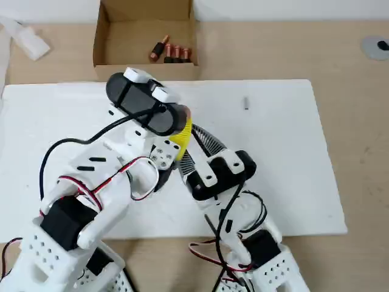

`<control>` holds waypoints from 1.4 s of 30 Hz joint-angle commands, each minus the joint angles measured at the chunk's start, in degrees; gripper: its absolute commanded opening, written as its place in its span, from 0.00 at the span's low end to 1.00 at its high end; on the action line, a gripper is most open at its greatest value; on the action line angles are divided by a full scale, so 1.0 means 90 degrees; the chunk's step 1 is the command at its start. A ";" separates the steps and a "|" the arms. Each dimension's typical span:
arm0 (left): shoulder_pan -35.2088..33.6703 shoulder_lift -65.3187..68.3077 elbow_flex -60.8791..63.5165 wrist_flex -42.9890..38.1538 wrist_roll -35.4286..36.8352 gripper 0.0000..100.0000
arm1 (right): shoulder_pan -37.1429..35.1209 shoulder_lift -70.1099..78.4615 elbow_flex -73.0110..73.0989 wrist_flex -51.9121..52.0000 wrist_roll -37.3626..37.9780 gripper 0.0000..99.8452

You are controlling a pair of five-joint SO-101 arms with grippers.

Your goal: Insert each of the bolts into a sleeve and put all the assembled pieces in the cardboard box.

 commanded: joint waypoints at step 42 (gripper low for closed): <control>-0.3516 0.1695 -0.1309 0.2989 0.0869 0.01 | 0.0620 0.6002 -0.6501 0.1153 -0.0381 0.01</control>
